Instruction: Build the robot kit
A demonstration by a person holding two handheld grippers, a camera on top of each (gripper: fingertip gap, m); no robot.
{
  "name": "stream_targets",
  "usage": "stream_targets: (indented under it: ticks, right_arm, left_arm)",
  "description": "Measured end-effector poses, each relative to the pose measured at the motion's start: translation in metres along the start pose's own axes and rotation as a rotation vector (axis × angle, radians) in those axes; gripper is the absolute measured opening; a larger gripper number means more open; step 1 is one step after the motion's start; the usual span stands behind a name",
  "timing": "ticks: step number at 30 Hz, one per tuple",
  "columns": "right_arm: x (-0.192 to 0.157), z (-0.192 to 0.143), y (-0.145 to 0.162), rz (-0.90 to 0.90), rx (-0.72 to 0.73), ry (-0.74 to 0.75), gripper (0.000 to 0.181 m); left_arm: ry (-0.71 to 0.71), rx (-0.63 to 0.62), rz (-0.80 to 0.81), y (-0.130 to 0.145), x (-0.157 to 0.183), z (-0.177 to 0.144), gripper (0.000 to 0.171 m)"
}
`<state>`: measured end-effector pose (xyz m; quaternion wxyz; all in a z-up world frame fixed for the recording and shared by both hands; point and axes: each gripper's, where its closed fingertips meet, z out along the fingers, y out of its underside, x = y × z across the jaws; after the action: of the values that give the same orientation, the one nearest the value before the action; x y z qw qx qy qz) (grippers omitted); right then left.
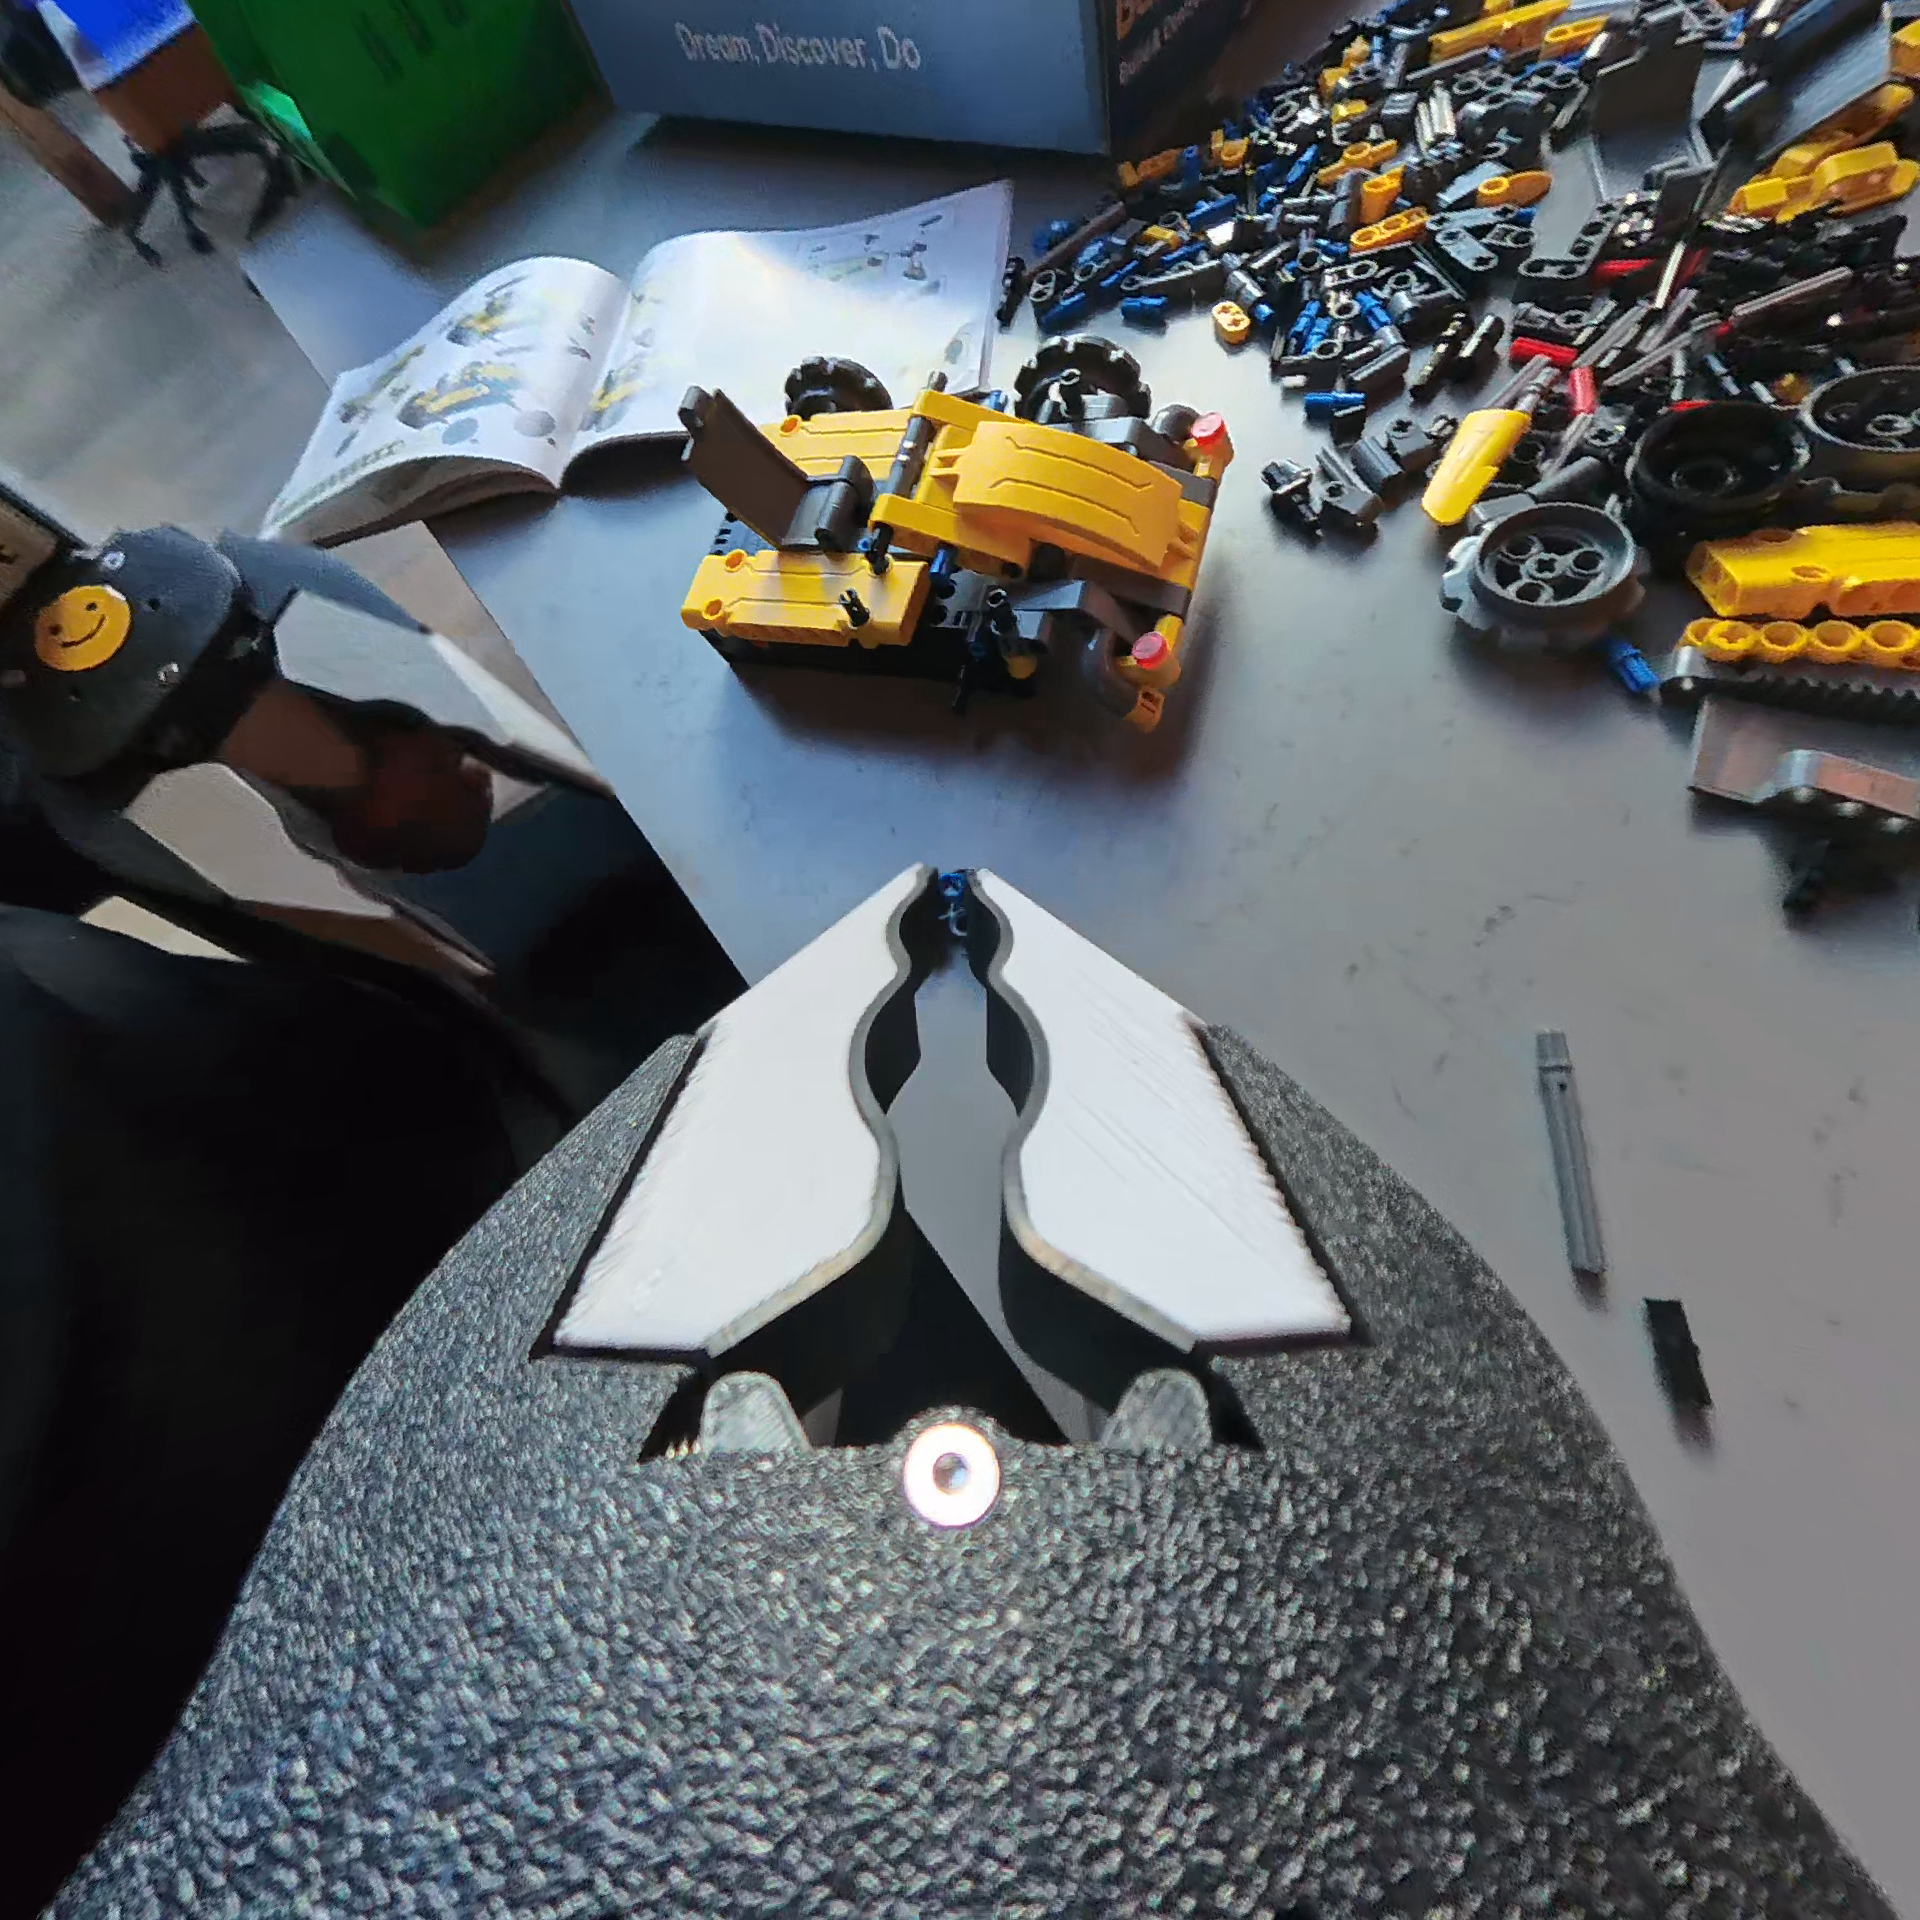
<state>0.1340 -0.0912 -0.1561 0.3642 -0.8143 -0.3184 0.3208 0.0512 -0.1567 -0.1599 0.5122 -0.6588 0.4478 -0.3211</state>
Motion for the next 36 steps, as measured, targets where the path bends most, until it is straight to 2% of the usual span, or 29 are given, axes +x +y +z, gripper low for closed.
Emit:
stream_targets:
  ticks: [6, 12, 16, 21, 24, 27, 32, 36]
  right_arm:
    - [-0.002, 0.002, 0.001, -0.061, -0.039, -0.039, 0.004]
    - [0.0, 0.015, 0.009, -0.144, -0.118, -0.05, 0.004]
    - [0.016, 0.012, 0.007, -0.144, -0.098, -0.022, 0.004]
    - [0.027, 0.013, 0.017, -0.117, -0.124, -0.029, 0.004]
    - [0.028, 0.009, 0.019, -0.152, -0.136, 0.002, 0.004]
    - [0.024, 0.0, 0.014, -0.129, -0.088, -0.013, 0.004]
    - [0.017, -0.011, 0.015, -0.101, -0.041, -0.033, 0.004]
    - [0.005, -0.013, 0.017, -0.089, -0.028, -0.072, 0.004]
  left_arm:
    - [-0.09, -0.093, 0.069, -0.018, -0.019, 0.033, 0.035]
    - [-0.062, -0.219, 0.046, -0.01, -0.023, 0.069, 0.031]
    - [-0.022, -0.321, 0.04, 0.001, -0.023, 0.083, 0.034]
    - [0.029, -0.43, 0.04, 0.012, -0.019, 0.092, 0.035]
    - [0.017, -0.444, 0.068, 0.01, -0.027, 0.095, 0.035]
    - [0.016, -0.47, 0.088, 0.012, -0.032, 0.098, 0.035]
    - [0.1, -0.489, 0.049, 0.016, -0.025, 0.1, 0.021]
    - [0.104, -0.489, 0.035, 0.017, -0.023, 0.096, 0.021]
